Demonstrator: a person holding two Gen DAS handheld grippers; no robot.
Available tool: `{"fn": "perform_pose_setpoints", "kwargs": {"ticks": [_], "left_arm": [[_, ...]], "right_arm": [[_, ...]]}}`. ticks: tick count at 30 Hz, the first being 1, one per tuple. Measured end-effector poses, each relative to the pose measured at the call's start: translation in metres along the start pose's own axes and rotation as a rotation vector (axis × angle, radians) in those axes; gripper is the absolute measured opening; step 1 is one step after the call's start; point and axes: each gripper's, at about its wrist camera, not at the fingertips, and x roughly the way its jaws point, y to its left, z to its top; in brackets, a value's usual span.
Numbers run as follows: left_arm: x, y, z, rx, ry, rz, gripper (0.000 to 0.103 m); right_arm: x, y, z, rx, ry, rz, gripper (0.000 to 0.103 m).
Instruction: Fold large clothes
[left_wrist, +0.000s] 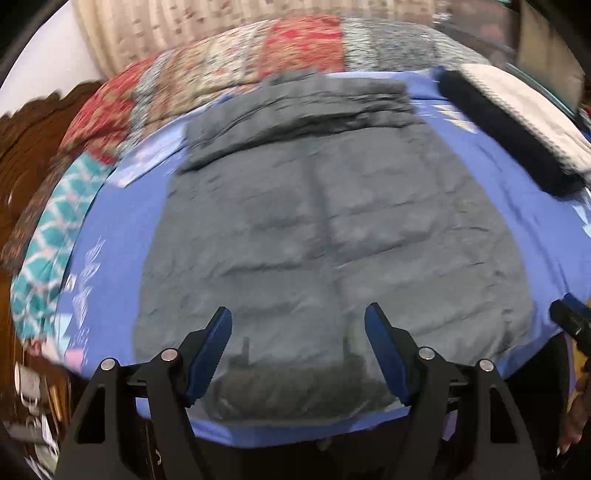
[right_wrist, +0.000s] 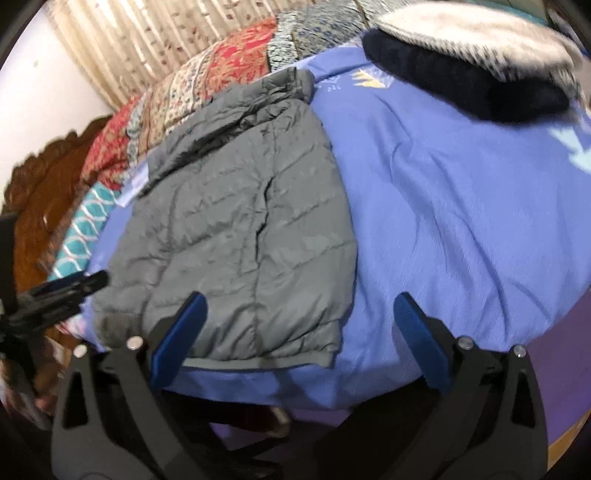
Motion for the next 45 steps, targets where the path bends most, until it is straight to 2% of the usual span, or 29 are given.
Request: {"fn": "perform_pose_setpoints", "kwargs": {"ticks": [7,18,24,32,45], "left_arm": [[0.002,-0.048,0.012,0.085,-0.003,-0.033,0.091],[0.008,-0.061,0.015,0.114,0.014,-0.023,0.092],[0.011,-0.047,0.017,0.070,0.022,-0.006,0.096],[0.021,-0.015,0.016,-0.011,0.056,0.014,0.096],[0.038,0.006,0.021,-0.057,0.081,0.005,0.096]], "right_arm": [[-0.002,-0.005,-0.008,0.004,0.011,0.005,0.098],[-0.001,-0.007,-0.008,0.002,0.007,0.003,0.098],[0.002,-0.003,-0.001,-0.029,0.003,-0.001,0.098],[0.012,0.028,0.004,-0.117,0.016,-0.006,0.098],[0.029,0.055,0.013,-0.196,0.037,-0.019,0.097]]}}
